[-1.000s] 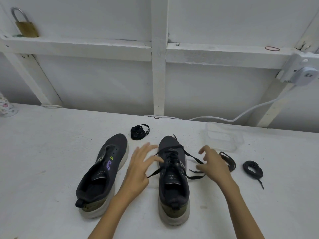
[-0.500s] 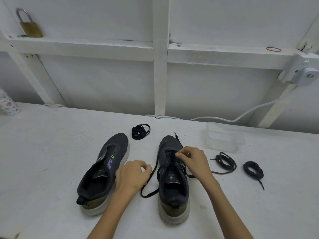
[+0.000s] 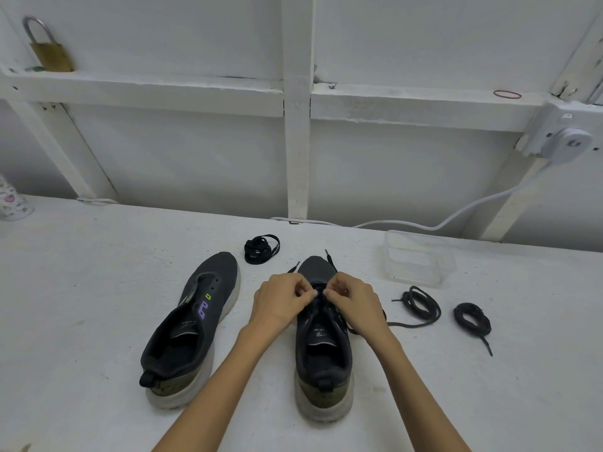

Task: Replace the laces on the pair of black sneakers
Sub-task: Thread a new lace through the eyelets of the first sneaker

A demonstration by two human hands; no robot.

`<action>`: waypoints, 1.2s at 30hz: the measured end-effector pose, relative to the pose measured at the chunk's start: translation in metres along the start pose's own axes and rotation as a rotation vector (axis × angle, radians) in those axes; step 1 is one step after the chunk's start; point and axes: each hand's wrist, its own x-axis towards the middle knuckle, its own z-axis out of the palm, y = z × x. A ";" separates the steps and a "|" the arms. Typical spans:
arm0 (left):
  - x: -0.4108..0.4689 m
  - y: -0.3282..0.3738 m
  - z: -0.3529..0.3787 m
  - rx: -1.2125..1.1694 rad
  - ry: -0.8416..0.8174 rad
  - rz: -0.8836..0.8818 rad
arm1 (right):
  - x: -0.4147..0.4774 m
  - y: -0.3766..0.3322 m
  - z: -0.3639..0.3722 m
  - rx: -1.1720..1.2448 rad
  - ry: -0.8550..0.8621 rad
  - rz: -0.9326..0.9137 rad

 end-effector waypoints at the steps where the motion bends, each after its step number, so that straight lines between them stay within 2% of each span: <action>1: 0.001 0.001 0.000 -0.004 -0.016 0.008 | 0.000 0.002 0.000 0.035 0.006 0.015; 5: 0.000 -0.001 0.009 -0.092 -0.004 0.027 | -0.003 0.009 0.004 0.335 0.030 0.110; 10: -0.007 -0.008 0.022 -0.308 0.047 -0.076 | -0.006 0.012 0.012 0.602 0.091 0.202; 14: -0.011 -0.012 0.026 -0.432 0.097 -0.088 | -0.011 0.018 0.010 0.617 0.140 0.182; 17: -0.015 -0.020 0.024 -0.446 0.085 -0.045 | -0.013 0.023 0.000 0.615 0.048 0.135; 20: -0.018 -0.021 0.024 -0.445 0.064 -0.022 | -0.013 0.020 -0.003 0.460 -0.021 0.092; 27: -0.016 -0.010 0.023 -0.350 0.100 -0.024 | -0.009 0.007 0.002 0.134 0.029 0.036; 29: -0.019 -0.009 0.028 -0.404 0.107 -0.070 | -0.012 0.009 0.004 0.200 0.056 0.078; 33: -0.025 -0.013 0.039 -0.719 0.142 -0.218 | -0.018 0.014 0.006 0.593 0.058 0.220; 36: -0.025 -0.010 0.036 -0.768 0.150 -0.217 | -0.017 0.015 0.006 0.574 0.057 0.190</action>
